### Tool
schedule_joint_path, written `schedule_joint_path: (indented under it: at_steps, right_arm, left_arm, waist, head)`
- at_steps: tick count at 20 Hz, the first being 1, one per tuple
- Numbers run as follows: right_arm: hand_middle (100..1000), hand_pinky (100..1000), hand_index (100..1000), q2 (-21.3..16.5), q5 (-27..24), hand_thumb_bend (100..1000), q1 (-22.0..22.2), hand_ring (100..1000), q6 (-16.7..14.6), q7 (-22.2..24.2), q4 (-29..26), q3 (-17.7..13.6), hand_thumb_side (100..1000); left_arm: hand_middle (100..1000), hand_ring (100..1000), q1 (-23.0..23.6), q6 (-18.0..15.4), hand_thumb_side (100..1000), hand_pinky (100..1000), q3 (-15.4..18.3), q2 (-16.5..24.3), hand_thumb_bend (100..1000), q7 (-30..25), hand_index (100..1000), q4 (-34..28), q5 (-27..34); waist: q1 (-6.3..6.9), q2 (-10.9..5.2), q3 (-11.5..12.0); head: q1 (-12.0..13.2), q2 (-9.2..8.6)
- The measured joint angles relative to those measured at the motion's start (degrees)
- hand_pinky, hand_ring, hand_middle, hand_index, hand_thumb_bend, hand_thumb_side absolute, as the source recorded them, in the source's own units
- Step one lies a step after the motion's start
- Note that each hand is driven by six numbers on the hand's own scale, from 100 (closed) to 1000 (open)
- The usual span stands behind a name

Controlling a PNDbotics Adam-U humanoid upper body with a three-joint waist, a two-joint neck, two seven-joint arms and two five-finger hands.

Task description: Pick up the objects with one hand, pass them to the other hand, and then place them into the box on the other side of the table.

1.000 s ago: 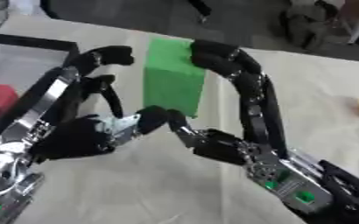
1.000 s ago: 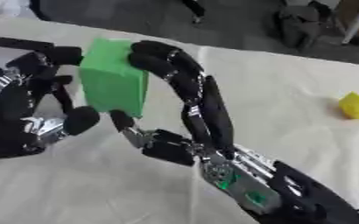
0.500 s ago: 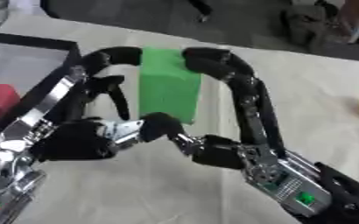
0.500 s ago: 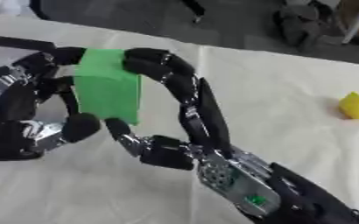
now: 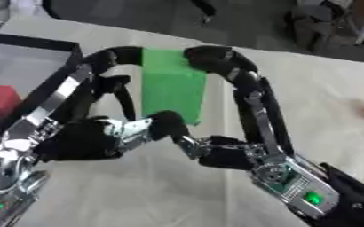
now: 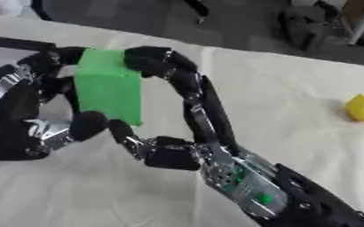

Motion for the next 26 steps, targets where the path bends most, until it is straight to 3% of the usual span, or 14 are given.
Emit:
schedule_joint_path:
  at_steps: [11,23,26]
  right_arm:
    - [323,615,398,0.17,-2.24,100,-0.52,477,-2.69,2.54,0.00,-0.23,100]
    - [324,613,391,0.50,-3.11,100,-0.96,476,-3.51,3.05,0.12,-0.32,100]
    - [326,613,388,0.50,-3.22,100,-0.98,476,-3.61,3.16,0.34,-0.32,100]
  left_arm:
    - [756,354,-1.01,1.98,470,943,-0.31,-0.98,628,0.70,869,0.00,1.79]
    - [675,295,-1.47,3.88,310,915,-0.71,-1.52,430,0.60,823,-0.22,4.12]
    - [620,263,-1.48,4.04,297,907,-0.91,-1.55,335,0.60,782,-0.35,4.64]
  waist:
    - [-0.20,0.24,0.03]
    - [-0.21,0.36,0.00]
    - [-0.21,0.37,-0.02]
  head:
    - [0.16,-0.01]
    - [0.16,-0.01]
    - [0.20,-0.01]
